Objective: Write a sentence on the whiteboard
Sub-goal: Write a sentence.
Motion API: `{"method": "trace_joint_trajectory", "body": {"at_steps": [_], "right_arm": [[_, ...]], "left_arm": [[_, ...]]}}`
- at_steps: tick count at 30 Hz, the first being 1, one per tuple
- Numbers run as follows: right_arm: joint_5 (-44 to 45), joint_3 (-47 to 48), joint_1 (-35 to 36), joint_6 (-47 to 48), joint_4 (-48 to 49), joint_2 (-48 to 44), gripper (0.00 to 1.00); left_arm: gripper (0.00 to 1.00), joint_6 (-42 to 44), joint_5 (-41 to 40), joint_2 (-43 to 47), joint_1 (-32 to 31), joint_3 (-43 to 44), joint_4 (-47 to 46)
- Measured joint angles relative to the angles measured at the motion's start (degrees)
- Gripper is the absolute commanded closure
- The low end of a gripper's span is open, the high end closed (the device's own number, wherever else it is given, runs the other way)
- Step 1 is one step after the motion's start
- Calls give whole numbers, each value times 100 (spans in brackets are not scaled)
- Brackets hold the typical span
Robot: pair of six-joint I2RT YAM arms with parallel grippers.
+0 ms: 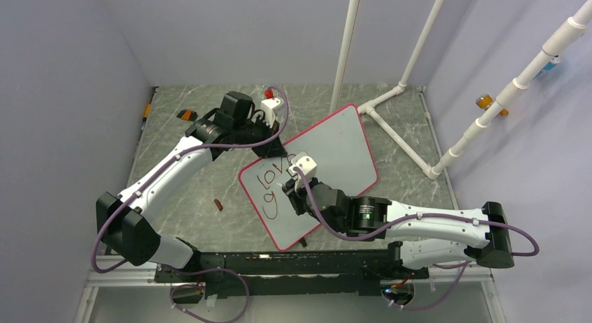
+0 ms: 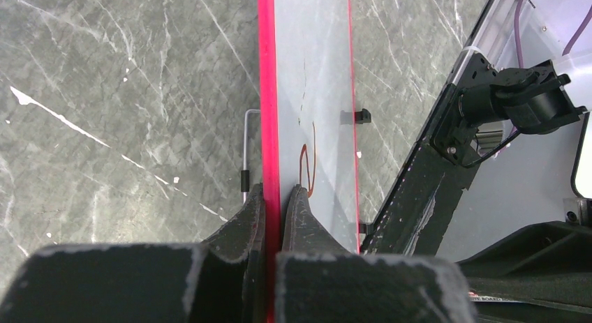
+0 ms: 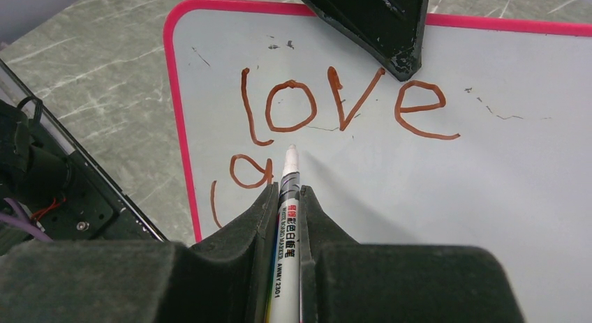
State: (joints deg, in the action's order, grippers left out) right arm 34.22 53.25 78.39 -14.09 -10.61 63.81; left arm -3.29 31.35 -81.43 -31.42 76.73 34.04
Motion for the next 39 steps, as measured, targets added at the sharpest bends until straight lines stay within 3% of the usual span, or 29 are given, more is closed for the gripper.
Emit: {"method": "trace_joint_trajectory", "body": {"at_steps": [39], "right_arm": [[-142, -446, -4, -516, 52, 179, 100]], "left_arm": [[100, 17, -42, 0, 33, -28, 4]]}}
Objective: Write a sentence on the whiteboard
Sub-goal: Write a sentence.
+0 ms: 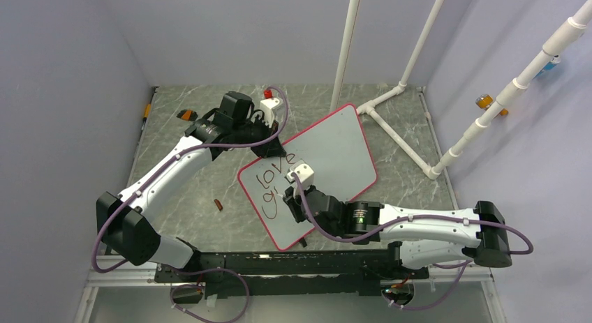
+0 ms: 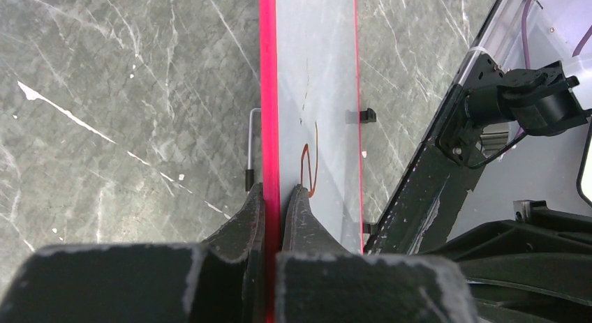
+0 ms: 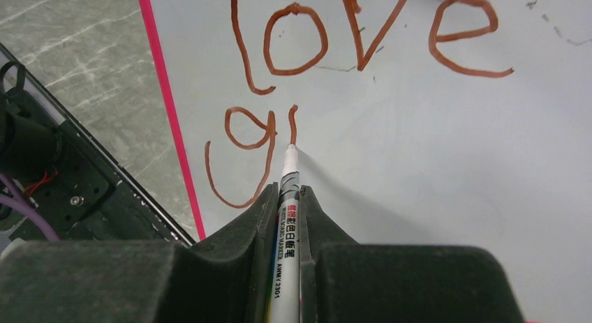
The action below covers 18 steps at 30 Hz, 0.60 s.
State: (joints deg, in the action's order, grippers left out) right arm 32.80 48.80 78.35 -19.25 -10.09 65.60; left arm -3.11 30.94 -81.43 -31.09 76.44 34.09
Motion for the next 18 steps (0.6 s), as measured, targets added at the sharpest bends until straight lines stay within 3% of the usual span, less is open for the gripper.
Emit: {"method": "trace_joint_trajectory", "body": {"at_steps": [18], "right_arm": [[-358, -236, 7, -396, -70, -125, 100]], "left_arm": [[100, 9, 2, 0, 2, -2, -2]]}}
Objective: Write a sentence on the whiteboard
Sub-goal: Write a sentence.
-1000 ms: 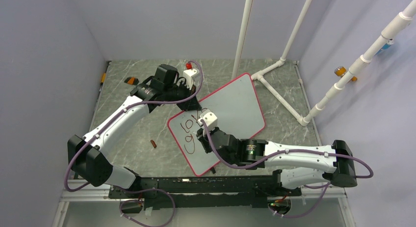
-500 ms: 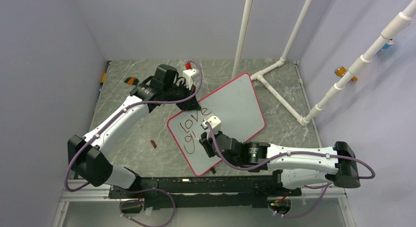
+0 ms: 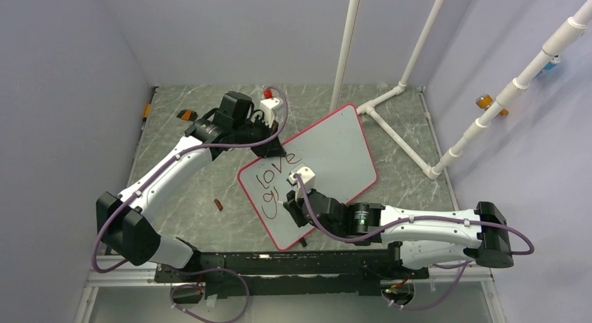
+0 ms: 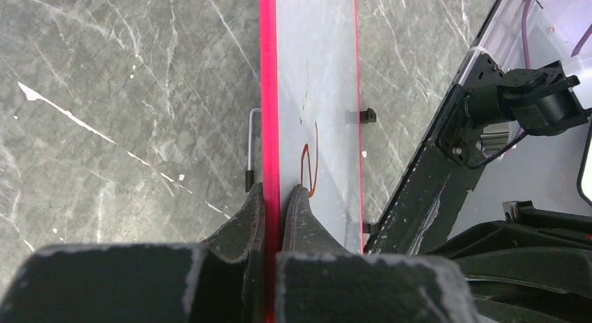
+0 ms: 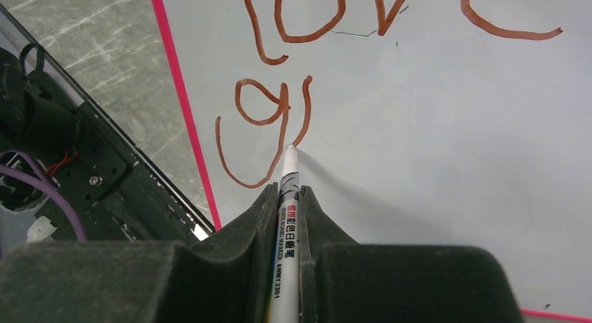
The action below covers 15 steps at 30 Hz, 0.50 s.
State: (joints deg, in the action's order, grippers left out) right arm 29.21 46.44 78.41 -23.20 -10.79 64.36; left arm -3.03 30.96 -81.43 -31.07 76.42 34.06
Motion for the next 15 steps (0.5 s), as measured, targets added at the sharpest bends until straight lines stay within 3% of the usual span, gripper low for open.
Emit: {"method": "trace_joint_trajectory", "body": {"at_steps": [15], "right_arm": [[391, 380, -2, 118, -332, 170, 100]], "left_arm": [[100, -4, 2, 0, -2, 0, -7]]}}
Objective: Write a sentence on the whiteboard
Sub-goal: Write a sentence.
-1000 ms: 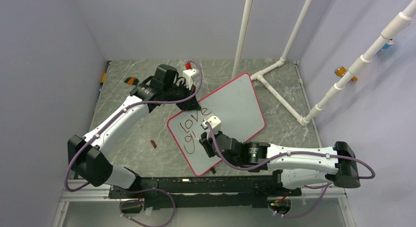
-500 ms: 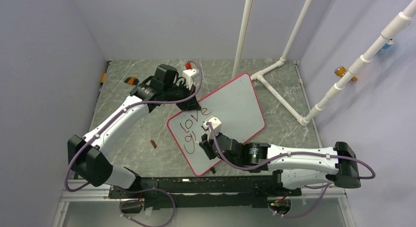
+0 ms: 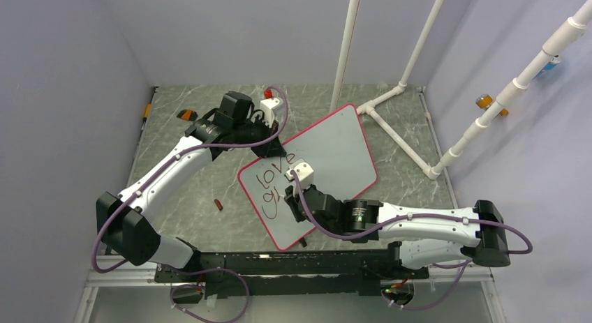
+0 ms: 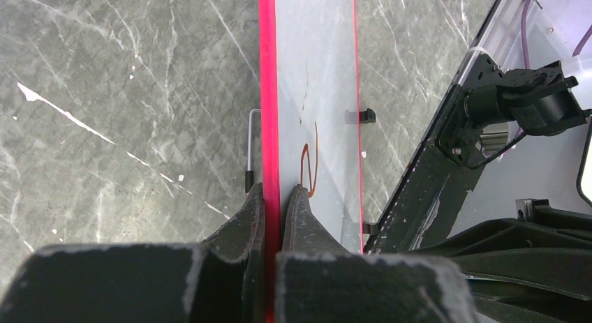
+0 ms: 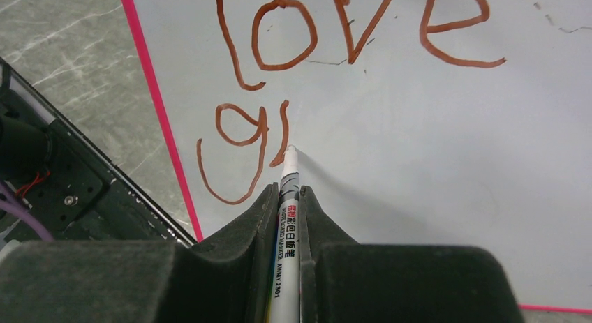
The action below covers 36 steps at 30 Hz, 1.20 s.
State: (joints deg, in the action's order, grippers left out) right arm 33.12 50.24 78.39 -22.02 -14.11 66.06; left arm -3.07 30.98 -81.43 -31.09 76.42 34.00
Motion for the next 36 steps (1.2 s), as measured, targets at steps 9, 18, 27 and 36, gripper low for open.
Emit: {"method": "trace_joint_trajectory", "body": {"at_steps": [9, 18, 27, 36], "right_arm": [[98, 269, -79, 221, 0, 160, 100], [120, 457, -146, 343, 4, 249, 100], [280, 531, -251, 339, -31, 201, 100], [378, 339, -306, 197, -109, -319, 100]], "left_arm": [[100, 4, -2, 0, 0, 0, 4], [100, 22, -2, 0, 0, 0, 2], [100, 4, 4, 2, -2, 0, 0], [100, -24, 4, 9, -9, 0, 2]]}}
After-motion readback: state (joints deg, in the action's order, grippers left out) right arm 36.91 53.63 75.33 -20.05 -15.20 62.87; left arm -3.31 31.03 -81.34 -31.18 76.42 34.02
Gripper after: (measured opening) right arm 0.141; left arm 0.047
